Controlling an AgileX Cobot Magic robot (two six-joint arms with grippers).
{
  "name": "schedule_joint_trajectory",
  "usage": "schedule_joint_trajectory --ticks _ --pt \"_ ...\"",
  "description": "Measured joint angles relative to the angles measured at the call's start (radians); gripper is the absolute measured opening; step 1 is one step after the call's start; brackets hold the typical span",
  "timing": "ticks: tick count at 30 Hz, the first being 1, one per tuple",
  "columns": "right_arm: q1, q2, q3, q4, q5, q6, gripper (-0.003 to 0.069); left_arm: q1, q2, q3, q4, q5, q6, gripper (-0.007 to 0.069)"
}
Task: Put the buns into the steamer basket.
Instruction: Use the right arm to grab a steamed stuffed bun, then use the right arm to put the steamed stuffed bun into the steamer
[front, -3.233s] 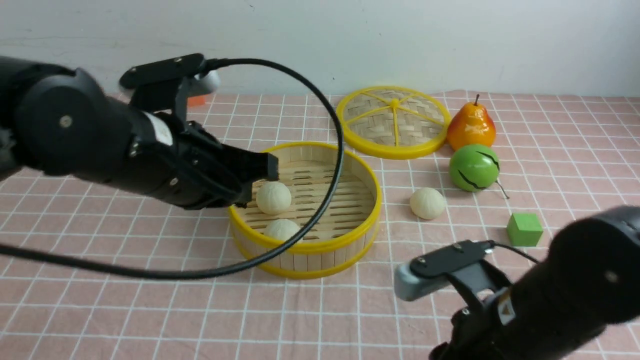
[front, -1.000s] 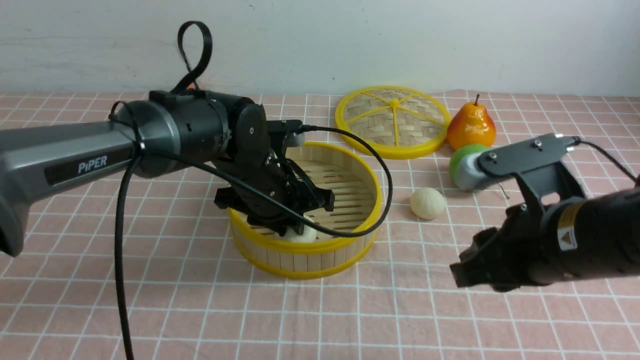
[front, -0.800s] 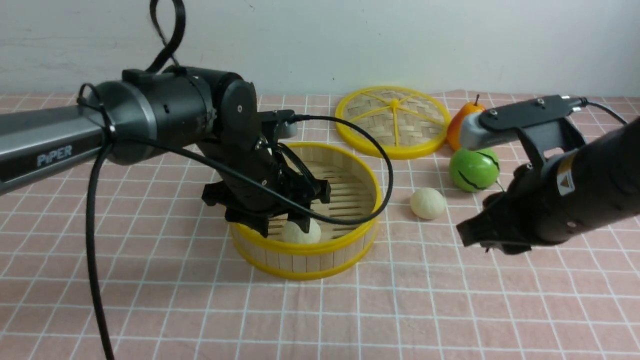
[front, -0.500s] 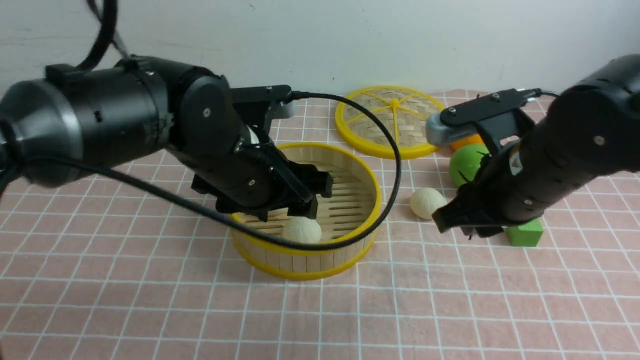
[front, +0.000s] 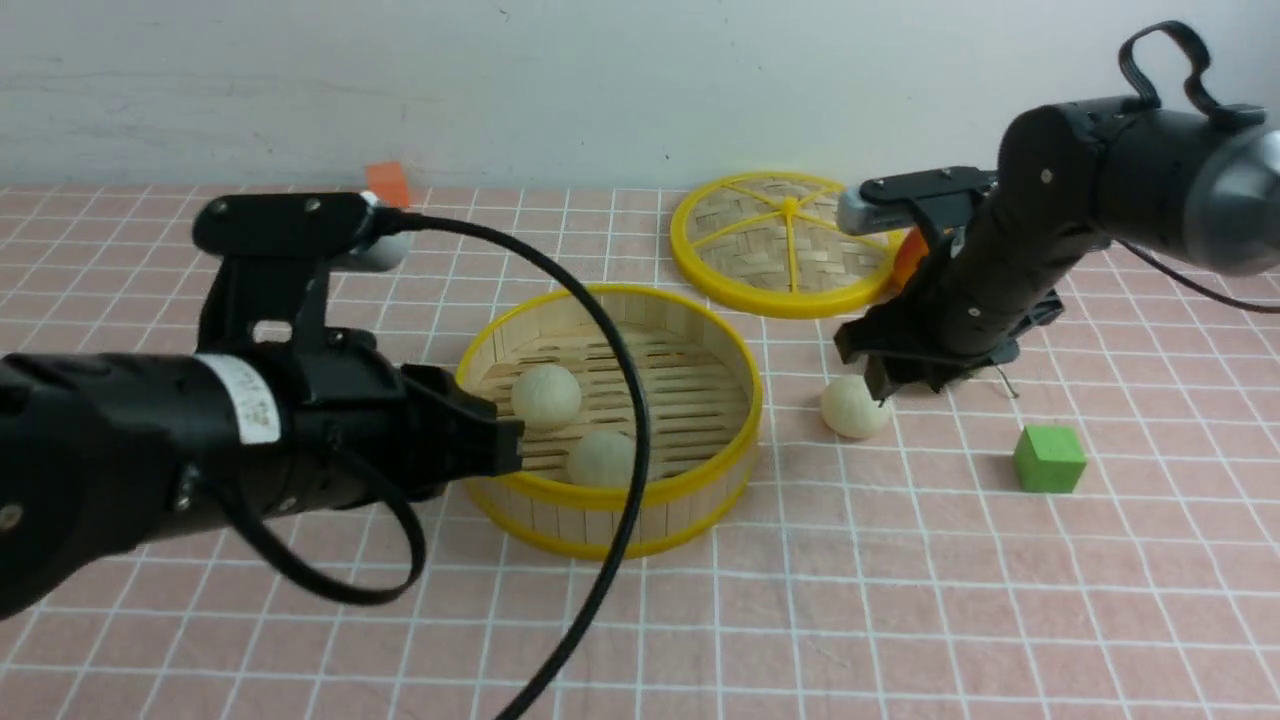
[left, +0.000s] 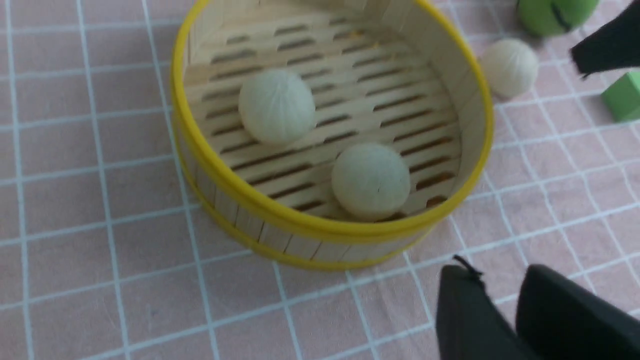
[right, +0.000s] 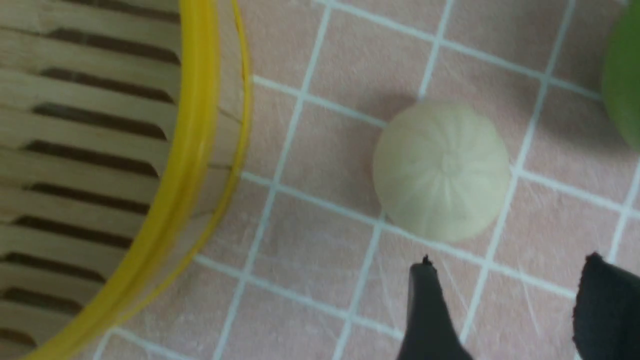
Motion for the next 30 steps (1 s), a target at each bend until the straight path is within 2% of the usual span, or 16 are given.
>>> schedule_joint_trajectory --ticks 3,6,9,10,11,14,16,21,24,30 --pt "0.002 0.053 -0.055 0.007 -0.017 -0.033 0.0395 0.0 -0.046 0.05 0.039 -0.033 0.0 -0.0014" --pt "0.003 0.102 -0.079 -0.001 -0.025 -0.045 0.0378 0.0 -0.094 0.071 0.075 -0.036 0.0 -0.0013" --pt "0.003 0.15 -0.08 -0.03 -0.025 -0.058 0.0297 0.0 -0.149 0.073 0.087 -0.036 0.0 -0.0013" --pt "0.003 0.15 -0.08 -0.032 -0.025 -0.058 0.0297 0.0 -0.157 0.073 0.086 -0.036 0.0 -0.0013" --pt "0.003 0.166 -0.08 -0.046 -0.026 -0.089 0.0205 0.0 -0.189 0.074 0.092 -0.026 0.0 -0.0013" --pt "0.003 0.162 -0.094 -0.058 -0.025 -0.133 0.0056 0.0 -0.245 0.074 0.096 0.027 0.0 -0.0013" --pt "0.006 0.149 -0.111 -0.056 -0.012 -0.143 0.0013 0.0 -0.273 0.076 0.098 0.06 0.0 -0.0013" --pt "0.038 0.104 -0.187 -0.03 0.049 -0.153 0.0013 0.0 -0.318 0.12 0.118 0.084 -0.001 -0.0013" --pt "0.095 0.067 -0.254 -0.006 0.05 -0.189 0.0013 0.0 -0.345 0.183 0.133 0.063 -0.004 -0.0013" --pt "0.229 0.104 -0.29 0.031 -0.066 -0.236 0.0013 0.0 -0.454 0.257 0.137 -0.034 -0.004 -0.0013"
